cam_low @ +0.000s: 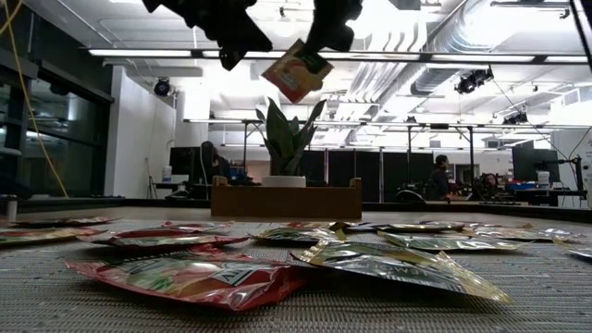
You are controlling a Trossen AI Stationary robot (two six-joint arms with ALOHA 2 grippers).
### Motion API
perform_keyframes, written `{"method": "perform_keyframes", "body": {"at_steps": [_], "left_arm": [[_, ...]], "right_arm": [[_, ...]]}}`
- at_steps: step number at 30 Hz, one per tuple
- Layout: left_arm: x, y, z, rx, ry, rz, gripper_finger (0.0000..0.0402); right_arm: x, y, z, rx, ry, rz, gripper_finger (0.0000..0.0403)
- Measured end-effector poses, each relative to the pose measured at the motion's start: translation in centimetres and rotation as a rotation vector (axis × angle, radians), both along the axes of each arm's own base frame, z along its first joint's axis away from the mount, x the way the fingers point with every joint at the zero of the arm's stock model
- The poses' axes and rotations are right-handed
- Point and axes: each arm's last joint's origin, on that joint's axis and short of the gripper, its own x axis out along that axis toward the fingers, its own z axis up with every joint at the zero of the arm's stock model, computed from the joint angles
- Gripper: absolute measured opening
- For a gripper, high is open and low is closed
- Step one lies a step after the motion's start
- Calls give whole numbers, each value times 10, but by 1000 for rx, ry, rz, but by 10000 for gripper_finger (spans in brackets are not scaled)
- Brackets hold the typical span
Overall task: Pick & Place Tea
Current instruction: Put the orange tea bag into the left section of the wooden organizer
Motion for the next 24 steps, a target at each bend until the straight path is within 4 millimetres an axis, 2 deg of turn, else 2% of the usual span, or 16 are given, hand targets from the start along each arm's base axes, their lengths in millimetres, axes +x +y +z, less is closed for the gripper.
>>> {"method": "perform_keyframes", "body": {"at_steps": [5,11,15,24], "left_arm": [[1,-1,1,-6,-7,-5,107],[1,-1,2,-6,-26,1,173],[2,0,3,11,-30,27,188],[4,1,8,7,-85,36,188]], "right_arm": [[11,-8,9,-17,-24,0,0],[12,-13,14,-28,-51,-15,0],[13,-13,15,-29,-61,-15,0],[16,-14,17,-34,-99,-16,0]]}}
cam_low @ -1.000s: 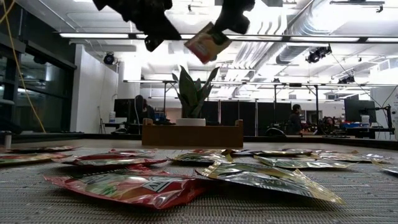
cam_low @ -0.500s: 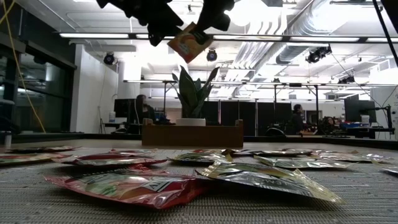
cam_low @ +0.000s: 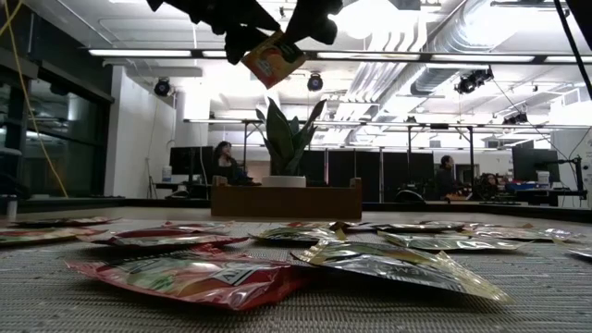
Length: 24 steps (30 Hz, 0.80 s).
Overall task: Pick & Place Tea
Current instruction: Put the orange tea bag into the left section of the wooden organizer
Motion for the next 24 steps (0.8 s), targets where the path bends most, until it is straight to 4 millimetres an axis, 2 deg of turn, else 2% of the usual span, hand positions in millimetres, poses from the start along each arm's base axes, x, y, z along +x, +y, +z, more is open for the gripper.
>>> {"method": "perform_keyframes", "body": {"at_steps": [15,24], "left_arm": [[0,0,0,-8,1,18,186],[0,0,0,-18,-2,-4,114]], "right_arm": [[0,0,0,0,-1,0,0],[2,0,1,-3,-22,1,0]]}}
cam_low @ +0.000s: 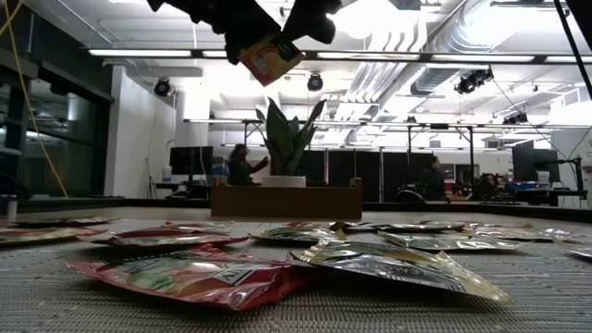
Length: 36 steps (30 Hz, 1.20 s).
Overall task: Pick & Place Tea
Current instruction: Put the orange tea bag into the left section of the wooden organizer
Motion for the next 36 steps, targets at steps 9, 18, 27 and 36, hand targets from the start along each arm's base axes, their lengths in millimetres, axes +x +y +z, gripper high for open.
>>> {"method": "perform_keyframes", "body": {"at_steps": [9,18,27,36], "left_arm": [[0,0,0,3,1,6,49],[0,0,0,11,1,5,2],[0,1,0,35,5,22,0],[-2,5,-1,96,27,106,0]], "right_arm": [[0,0,0,-1,-5,-1,0],[0,0,0,1,-5,-3,0],[0,-1,0,4,-3,-37,2],[-19,-4,20,-61,-15,-153,34]]}}
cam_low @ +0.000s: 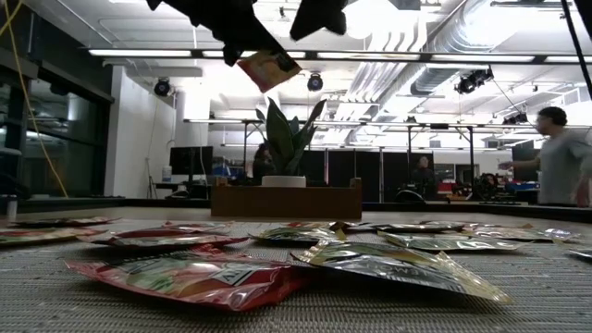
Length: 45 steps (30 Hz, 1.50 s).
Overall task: Pick & Place Tea
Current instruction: Put the orange tea bag into the left section of the wooden organizer
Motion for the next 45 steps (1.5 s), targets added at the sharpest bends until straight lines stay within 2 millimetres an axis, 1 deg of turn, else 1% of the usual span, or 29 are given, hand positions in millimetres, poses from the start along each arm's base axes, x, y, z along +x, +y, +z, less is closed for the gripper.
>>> {"method": "perform_keyframes", "body": {"at_steps": [3,5,8,10,12,15,16,18,20,22,24,27,29,31,33,36,38,39,42,45], "left_arm": [[-8,3,7,17,-24,23,0],[-9,6,9,22,-36,36,0],[-14,13,9,21,-29,69,0],[-19,19,15,32,-64,88,0],[-24,24,17,38,-77,115,0],[-34,34,10,23,-139,136,0],[-37,36,8,9,-171,146,0],[-47,40,-3,-20,-215,175,0],[-57,43,-15,-38,-247,182,0],[-65,43,-22,-39,-317,183,0],[-69,44,-31,-45,-356,192,0],[-72,45,-54,-71,-363,207,0],[-73,44,-60,-65,-424,192,0],[-73,43,-72,-80,-439,201,0],[-74,44,-90,-123,-400,236,0],[-74,45,-106,-135,-404,275,0],[-75,45,-120,-157,-369,303,0],[-75,45,-124,-158,-360,315,0],[-70,49,-130,-152,-377,332,0],[-64,53,-144,-184,-344,351,0]], "right_arm": [[-14,-1,14,-9,-28,-38,43],[-25,0,24,-30,-43,-70,45],[-41,1,37,-50,-60,-124,46],[-53,2,44,-57,-51,-154,46],[-60,2,44,-69,-39,-185,47],[-72,6,41,-63,-30,-214,48],[-75,6,38,-56,-28,-224,48],[-86,8,31,-39,-39,-248,48],[-93,12,19,-11,-58,-270,49],[-101,15,6,13,-94,-285,48],[-110,19,-6,41,-140,-301,48],[-119,26,-25,104,-216,-310,48],[-124,31,-39,147,-250,-305,48],[-127,37,-53,179,-275,-298,48],[-129,41,-67,210,-295,-296,48],[-130,47,-82,252,-319,-292,48],[-130,50,-91,269,-320,-293,48],[-129,52,-94,276,-325,-292,48],[-128,55,-100,297,-356,-290,48],[-127,56,-101,298,-379,-288,48]]}}
